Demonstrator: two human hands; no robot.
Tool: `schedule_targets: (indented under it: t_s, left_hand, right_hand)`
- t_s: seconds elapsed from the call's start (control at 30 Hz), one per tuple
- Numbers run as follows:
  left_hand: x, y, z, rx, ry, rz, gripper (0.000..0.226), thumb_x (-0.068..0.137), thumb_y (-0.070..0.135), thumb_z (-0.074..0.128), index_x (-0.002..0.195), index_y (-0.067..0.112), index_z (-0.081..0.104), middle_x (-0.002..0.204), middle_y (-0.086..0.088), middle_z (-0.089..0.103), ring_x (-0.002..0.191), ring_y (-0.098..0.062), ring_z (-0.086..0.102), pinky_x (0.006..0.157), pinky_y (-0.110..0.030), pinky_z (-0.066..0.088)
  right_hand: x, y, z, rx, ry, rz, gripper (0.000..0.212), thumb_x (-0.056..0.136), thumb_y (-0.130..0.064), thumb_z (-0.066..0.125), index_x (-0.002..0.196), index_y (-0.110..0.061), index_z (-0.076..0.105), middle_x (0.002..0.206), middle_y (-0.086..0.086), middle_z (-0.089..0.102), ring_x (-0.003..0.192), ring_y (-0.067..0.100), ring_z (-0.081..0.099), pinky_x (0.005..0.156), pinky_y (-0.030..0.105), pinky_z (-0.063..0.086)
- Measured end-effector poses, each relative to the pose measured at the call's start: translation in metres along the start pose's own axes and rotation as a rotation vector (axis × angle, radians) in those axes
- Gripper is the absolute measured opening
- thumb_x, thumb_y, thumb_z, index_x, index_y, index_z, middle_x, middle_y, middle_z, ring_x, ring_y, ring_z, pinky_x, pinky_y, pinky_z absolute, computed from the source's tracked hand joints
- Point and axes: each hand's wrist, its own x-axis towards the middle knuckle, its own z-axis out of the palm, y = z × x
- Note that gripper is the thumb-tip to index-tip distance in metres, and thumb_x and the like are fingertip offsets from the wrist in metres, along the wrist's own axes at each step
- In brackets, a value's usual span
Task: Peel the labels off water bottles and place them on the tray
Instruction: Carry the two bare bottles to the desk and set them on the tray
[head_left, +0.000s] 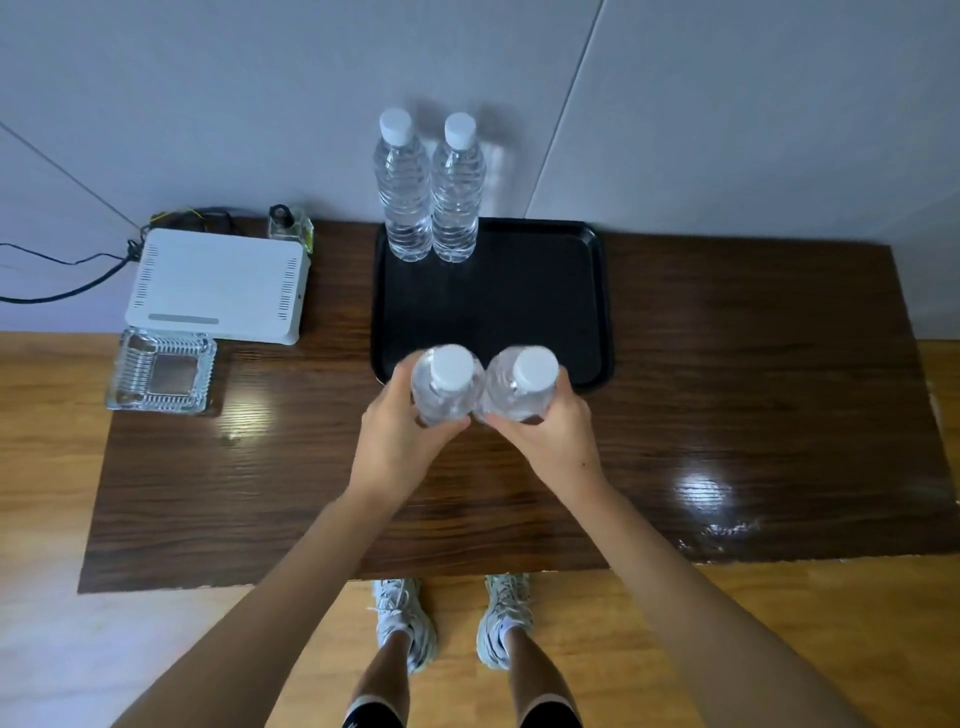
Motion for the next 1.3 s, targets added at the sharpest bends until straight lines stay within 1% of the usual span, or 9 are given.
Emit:
schedule_targets:
  t_s: [0.07, 0.23, 0.33, 0.5, 0.67, 0.8, 1.0, 1.13, 1.3]
  left_hand:
    - [0.021, 0.011, -0.010, -0.011, 0.010, 0.034, 0.071, 0.073, 0.025, 0.081, 0.121, 0.050, 0.035, 0.112, 0.028, 0.054, 0.109, 0.000, 0.056, 0.089, -0.018, 0.046]
    - [0.069, 0.011, -0.022, -0.003, 0.026, 0.053, 0.074, 0.073, 0.022, 0.080, 0.135, 0.025, 0.039, 0.114, 0.018, 0.053, 0.109, -0.003, 0.052, 0.090, -0.020, 0.044]
    - [0.086, -0.002, -0.022, -0.015, 0.035, 0.001, 0.075, 0.073, 0.021, 0.079, 0.136, 0.026, 0.038, 0.114, 0.015, 0.055, 0.108, -0.007, 0.054, 0.093, -0.027, 0.046]
    - [0.100, -0.024, -0.016, -0.007, 0.063, -0.062, 0.075, 0.072, 0.018, 0.080, 0.135, 0.023, 0.039, 0.112, 0.014, 0.054, 0.106, -0.007, 0.052, 0.089, -0.026, 0.044]
    - [0.103, -0.036, -0.011, -0.043, 0.084, -0.048, 0.074, 0.073, 0.015, 0.079, 0.134, 0.022, 0.039, 0.120, 0.008, 0.055, 0.110, -0.008, 0.052, 0.088, -0.020, 0.044]
    - [0.104, -0.039, -0.008, -0.076, 0.089, -0.038, 0.074, 0.074, 0.013, 0.079, 0.135, 0.023, 0.038, 0.126, 0.006, 0.055, 0.117, -0.010, 0.052, 0.096, -0.025, 0.045]
    - [0.126, -0.035, -0.009, -0.090, 0.112, -0.016, 0.074, 0.074, 0.016, 0.079, 0.135, 0.024, 0.040, 0.121, 0.012, 0.056, 0.111, -0.003, 0.053, 0.083, -0.006, 0.043]
    - [0.147, -0.032, -0.012, -0.050, 0.120, 0.013, 0.076, 0.073, 0.017, 0.080, 0.136, 0.021, 0.039, 0.125, 0.007, 0.058, 0.112, -0.006, 0.053, 0.090, -0.020, 0.046]
    - [0.170, -0.023, -0.017, 0.009, 0.136, 0.033, 0.073, 0.073, 0.016, 0.079, 0.134, 0.016, 0.040, 0.123, 0.007, 0.056, 0.108, -0.004, 0.051, 0.087, -0.019, 0.039]
  right_hand:
    - [0.022, -0.012, 0.001, 0.025, 0.015, -0.017, 0.073, 0.068, -0.037, 0.083, 0.128, -0.014, 0.048, 0.116, -0.002, 0.066, 0.109, 0.011, 0.063, 0.087, 0.036, 0.056]
    - [0.065, -0.022, 0.020, 0.074, 0.047, -0.029, 0.074, 0.068, -0.028, 0.084, 0.129, -0.009, 0.047, 0.119, 0.001, 0.064, 0.110, 0.013, 0.062, 0.090, 0.034, 0.055]
    - [0.082, -0.018, 0.036, 0.084, 0.039, 0.002, 0.073, 0.068, -0.025, 0.084, 0.129, -0.011, 0.047, 0.116, -0.004, 0.063, 0.107, 0.011, 0.061, 0.091, 0.036, 0.055]
    - [0.095, -0.006, 0.051, 0.053, 0.028, -0.004, 0.072, 0.070, -0.029, 0.083, 0.129, -0.012, 0.047, 0.116, -0.001, 0.064, 0.103, 0.005, 0.057, 0.089, 0.030, 0.053]
    - [0.099, 0.002, 0.060, 0.099, 0.049, 0.025, 0.070, 0.071, -0.028, 0.083, 0.129, -0.016, 0.047, 0.105, -0.023, 0.055, 0.100, -0.006, 0.054, 0.087, 0.017, 0.048]
    - [0.099, 0.006, 0.066, 0.118, 0.069, 0.033, 0.070, 0.072, -0.029, 0.082, 0.130, -0.020, 0.045, 0.106, -0.026, 0.055, 0.100, -0.017, 0.054, 0.089, 0.016, 0.047]
    - [0.116, 0.001, 0.068, 0.148, 0.102, 0.014, 0.069, 0.073, -0.028, 0.081, 0.132, -0.022, 0.045, 0.115, -0.018, 0.057, 0.108, -0.001, 0.056, 0.095, 0.028, 0.050]
    - [0.139, -0.003, 0.067, 0.151, 0.087, 0.005, 0.072, 0.073, -0.024, 0.081, 0.134, -0.020, 0.043, 0.119, -0.012, 0.059, 0.108, 0.001, 0.056, 0.095, 0.025, 0.049]
    - [0.166, -0.007, 0.068, 0.117, 0.097, -0.004, 0.070, 0.072, -0.021, 0.080, 0.132, -0.019, 0.044, 0.118, -0.005, 0.063, 0.108, 0.009, 0.060, 0.093, 0.030, 0.051]
